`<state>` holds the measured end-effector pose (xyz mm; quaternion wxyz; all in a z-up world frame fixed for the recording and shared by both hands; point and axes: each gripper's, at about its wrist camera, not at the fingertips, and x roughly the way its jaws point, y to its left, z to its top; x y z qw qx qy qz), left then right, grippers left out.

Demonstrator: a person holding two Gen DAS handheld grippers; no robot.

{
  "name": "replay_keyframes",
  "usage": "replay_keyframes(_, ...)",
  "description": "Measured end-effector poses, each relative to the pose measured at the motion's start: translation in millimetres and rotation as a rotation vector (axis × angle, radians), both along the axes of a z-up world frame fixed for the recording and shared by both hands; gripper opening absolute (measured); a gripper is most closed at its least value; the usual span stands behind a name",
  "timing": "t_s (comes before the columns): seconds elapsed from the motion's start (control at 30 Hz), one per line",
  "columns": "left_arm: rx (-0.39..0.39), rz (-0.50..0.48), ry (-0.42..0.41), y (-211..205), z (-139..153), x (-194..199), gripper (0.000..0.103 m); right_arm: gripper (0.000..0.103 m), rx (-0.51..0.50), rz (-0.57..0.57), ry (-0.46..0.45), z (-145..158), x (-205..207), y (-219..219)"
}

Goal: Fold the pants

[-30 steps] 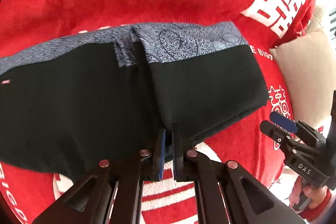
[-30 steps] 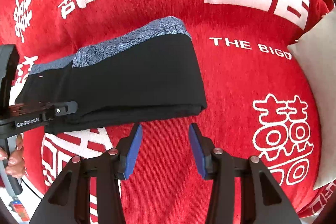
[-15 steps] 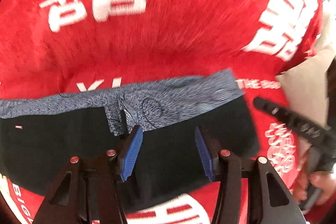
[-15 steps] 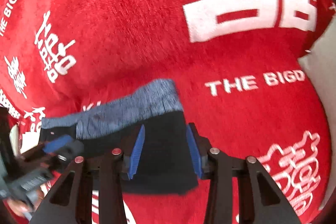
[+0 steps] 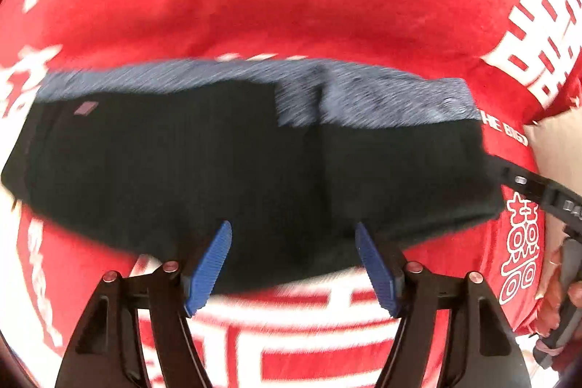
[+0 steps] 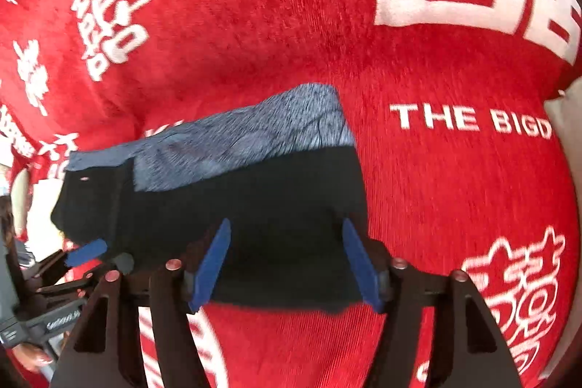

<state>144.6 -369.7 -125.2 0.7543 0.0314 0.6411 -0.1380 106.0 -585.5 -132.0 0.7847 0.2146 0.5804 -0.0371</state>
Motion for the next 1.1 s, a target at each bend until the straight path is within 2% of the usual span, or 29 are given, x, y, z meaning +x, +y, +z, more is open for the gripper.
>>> replay_keyframes(0.2, 0.054, 0.195, 0.013, 70, 12, -49, 0.072, 0.07, 0.048, 0.072, 0.019, 8, -41, 23)
replay_keyframes(0.3, 0.073, 0.25, 0.021, 105, 16, -70, 0.072, 0.07, 0.054, 0.1, 0.049, 9, -56, 35)
replay_keyframes(0.43, 0.071, 0.275, 0.014, 142, 17, -95, 0.072, 0.07, 0.062, 0.1, 0.071, 11, -82, 56)
replay_keyframes(0.63, 0.03, 0.302, 0.003, 224, 22, -137, 0.072, 0.07, 0.038, 0.085, 0.062, 19, -100, 124)
replay_keyframes(0.9, 0.004, 0.408, -0.016, 352, 38, -195, 0.072, 0.07, 0.0, 0.197, 0.036, 42, -95, 244)
replay_keyframes(1.1, -0.033, 0.486, -0.039, 402, 52, -211, 0.072, 0.07, -0.002, 0.266, 0.021, 56, -88, 310)
